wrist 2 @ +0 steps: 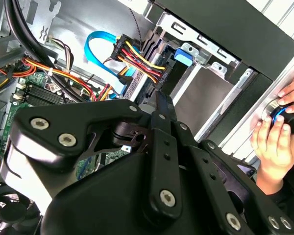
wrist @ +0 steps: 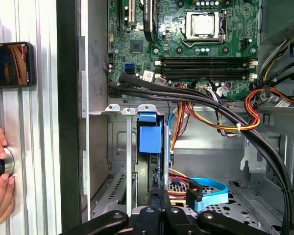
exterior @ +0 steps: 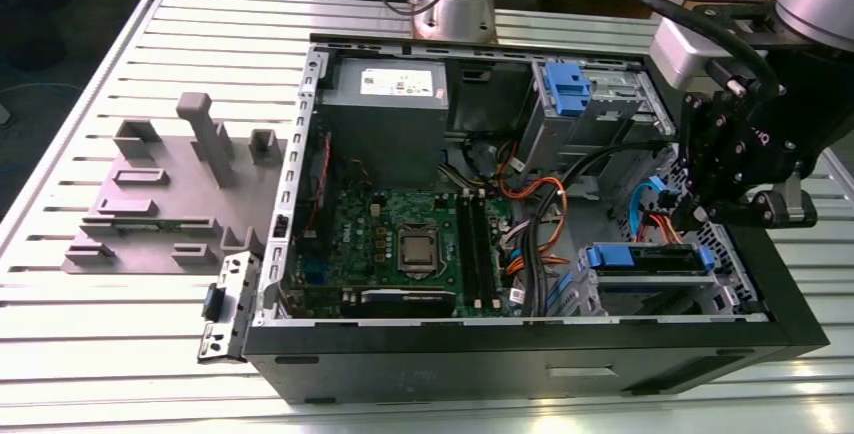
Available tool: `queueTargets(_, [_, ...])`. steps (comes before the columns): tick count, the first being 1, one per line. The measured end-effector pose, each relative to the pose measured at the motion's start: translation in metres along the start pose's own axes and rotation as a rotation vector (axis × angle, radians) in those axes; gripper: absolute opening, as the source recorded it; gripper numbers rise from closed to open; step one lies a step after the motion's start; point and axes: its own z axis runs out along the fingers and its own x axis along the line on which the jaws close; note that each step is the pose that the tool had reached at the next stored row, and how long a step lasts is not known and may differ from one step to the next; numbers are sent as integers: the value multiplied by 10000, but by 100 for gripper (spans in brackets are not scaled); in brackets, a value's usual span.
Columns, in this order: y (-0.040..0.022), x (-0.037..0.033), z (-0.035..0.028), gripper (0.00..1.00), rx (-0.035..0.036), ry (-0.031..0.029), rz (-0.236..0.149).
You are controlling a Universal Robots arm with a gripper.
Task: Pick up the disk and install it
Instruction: 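Insert the second disk wire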
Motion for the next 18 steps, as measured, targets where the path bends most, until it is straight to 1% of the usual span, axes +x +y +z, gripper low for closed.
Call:
queueTargets(2, [0, 0, -1, 11, -10, -2, -1])
queueTargets(3, [-1, 0, -4, 11, -39, -2, -4])
queueTargets(5, [-1, 1, -12, 11, -122, -13, -8])
queueTargets(6, [-2, 1, -25, 11, -164, -12, -11])
queueTargets(7, [-2, 2, -36, 11, -192, -11, -12])
queueTargets(9, [-3, -2, -60, 11, -214, -12, -12])
queueTargets(11, [-5, -15, -79, 11, -220, -16, -14])
queueTargets(14, [-6, -51, -101, 11, -228, -10, -17])
queueTargets(18, [-5, -95, -106, 11, -245, -12, -29])
